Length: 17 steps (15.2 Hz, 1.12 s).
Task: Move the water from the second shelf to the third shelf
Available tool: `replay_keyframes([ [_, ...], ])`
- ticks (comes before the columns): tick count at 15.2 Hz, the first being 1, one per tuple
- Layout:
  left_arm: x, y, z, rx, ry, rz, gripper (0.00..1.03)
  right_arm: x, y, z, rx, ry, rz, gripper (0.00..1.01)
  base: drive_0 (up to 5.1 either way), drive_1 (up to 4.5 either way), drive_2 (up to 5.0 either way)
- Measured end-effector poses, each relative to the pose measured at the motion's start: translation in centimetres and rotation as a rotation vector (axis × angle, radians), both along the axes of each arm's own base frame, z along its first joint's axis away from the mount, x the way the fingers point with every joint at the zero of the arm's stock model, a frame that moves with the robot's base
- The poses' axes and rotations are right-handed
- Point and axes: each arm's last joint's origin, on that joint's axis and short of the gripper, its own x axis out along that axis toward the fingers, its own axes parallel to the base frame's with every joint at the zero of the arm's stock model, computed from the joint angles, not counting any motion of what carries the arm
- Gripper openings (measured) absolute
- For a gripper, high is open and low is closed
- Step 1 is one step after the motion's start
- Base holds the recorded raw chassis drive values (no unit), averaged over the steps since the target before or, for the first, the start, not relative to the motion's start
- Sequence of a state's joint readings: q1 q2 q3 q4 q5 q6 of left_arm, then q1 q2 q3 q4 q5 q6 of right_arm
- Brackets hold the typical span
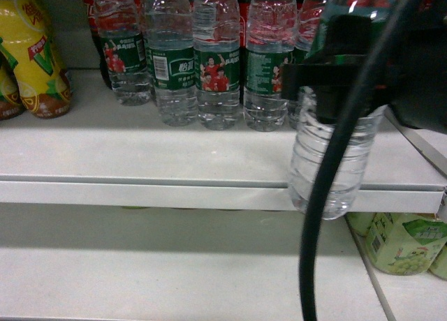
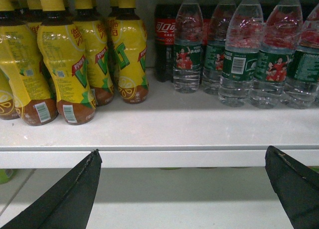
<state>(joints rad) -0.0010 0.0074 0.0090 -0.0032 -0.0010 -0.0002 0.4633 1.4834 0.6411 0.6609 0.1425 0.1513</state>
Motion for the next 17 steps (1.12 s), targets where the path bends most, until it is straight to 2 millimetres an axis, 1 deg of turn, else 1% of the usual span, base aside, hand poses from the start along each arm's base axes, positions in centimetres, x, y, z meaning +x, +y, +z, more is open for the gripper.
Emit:
replay_keyframes([
  [4, 0.0, 0.0, 0.0, 0.000, 0.000, 0.000, 0.98, -3.5, -3.4, 1.4, 0.012, -0.047, -0.052, 0.44, 0.0, 0.00, 0.0],
  [8, 0.0, 0.0, 0.0, 0.000, 0.000, 0.000, 0.98, -6.3, -6.5, 1.1, 0.011, -0.032, -0.102, 0.44, 0.0, 0.00, 0.0],
  [9, 0.0, 0.0, 0.0, 0.000, 0.000, 0.000, 0.98, -7.2, -7.6, 1.1, 0.014, -0.029, -0.120, 0.43, 0.0, 0.00, 0.0],
  [10, 0.0, 0.0, 0.0, 0.000, 0.000, 0.000, 0.98, -7.7, -8.4, 1.2, 0.016, -0.037, -0.145, 0.43, 0.0, 0.00, 0.0],
  [11, 0.0, 0.0, 0.0, 0.000, 0.000, 0.000, 0.98, -9.4, -10.7, 2.4, 0.031, -0.096, -0.239, 0.43, 0.0, 0.00, 0.0],
  [12, 0.0, 0.0, 0.0, 0.000, 0.000, 0.000, 0.98, -11.0, -12.5, 2.8, 0.057, -0.104, -0.283, 0.43, 0.0, 0.00, 0.0],
  [13, 0.0, 0.0, 0.0, 0.000, 0.000, 0.000, 0.98, -12.3, -13.1, 3.0, 0.074, -0.103, -0.305, 0.43, 0.0, 0.00, 0.0],
  [14, 0.0, 0.0, 0.0, 0.000, 0.000, 0.000, 0.98, -13.5, -12.5, 3.3, 0.090, -0.102, -0.248, 0.43, 0.0, 0.00, 0.0],
  [15, 0.0, 0.0, 0.0, 0.000, 0.000, 0.000, 0.98, -14.3, -11.4, 3.2, 0.098, -0.072, -0.163, 0.43, 0.0, 0.00, 0.0],
  [17, 0.0, 0.0, 0.0, 0.000, 0.000, 0.000, 0.98, -14.5, -11.3, 3.4, 0.104, -0.079, -0.176, 0.43, 0.0, 0.00, 0.0],
])
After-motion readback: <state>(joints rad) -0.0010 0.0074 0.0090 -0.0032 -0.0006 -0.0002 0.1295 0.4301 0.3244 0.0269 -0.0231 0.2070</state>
